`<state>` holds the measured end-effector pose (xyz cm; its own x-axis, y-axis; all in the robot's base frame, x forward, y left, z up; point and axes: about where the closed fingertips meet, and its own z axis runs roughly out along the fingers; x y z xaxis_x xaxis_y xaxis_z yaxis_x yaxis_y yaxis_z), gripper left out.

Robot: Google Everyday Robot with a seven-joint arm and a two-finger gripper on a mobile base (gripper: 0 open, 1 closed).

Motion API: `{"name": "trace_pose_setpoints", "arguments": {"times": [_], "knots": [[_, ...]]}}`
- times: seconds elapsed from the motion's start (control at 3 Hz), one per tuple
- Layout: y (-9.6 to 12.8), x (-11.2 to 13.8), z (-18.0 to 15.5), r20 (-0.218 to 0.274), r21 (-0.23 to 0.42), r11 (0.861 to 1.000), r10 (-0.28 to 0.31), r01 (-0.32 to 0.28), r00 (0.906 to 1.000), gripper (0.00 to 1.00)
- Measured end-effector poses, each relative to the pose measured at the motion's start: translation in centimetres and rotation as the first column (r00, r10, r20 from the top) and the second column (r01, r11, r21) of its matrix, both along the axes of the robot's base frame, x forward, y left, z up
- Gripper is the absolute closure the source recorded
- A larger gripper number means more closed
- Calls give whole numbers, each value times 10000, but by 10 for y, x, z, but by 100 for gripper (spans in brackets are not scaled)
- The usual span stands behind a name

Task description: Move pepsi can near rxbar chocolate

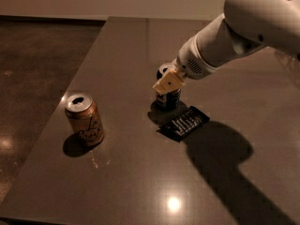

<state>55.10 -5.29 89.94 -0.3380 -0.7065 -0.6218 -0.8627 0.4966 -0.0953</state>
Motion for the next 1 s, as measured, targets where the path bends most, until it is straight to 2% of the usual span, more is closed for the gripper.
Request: {"name": "trace_pose_setpoints", "arguments": {"times": [0.33,0.67,1.0], "knots": [[-12,1,-2,44,14,9997,-250,250,9997,36],[-12,1,-2,45,14,9997,-252,252,9997,13],[-12,1,-1,45,13,9997,-251,251,9997,0]]}}
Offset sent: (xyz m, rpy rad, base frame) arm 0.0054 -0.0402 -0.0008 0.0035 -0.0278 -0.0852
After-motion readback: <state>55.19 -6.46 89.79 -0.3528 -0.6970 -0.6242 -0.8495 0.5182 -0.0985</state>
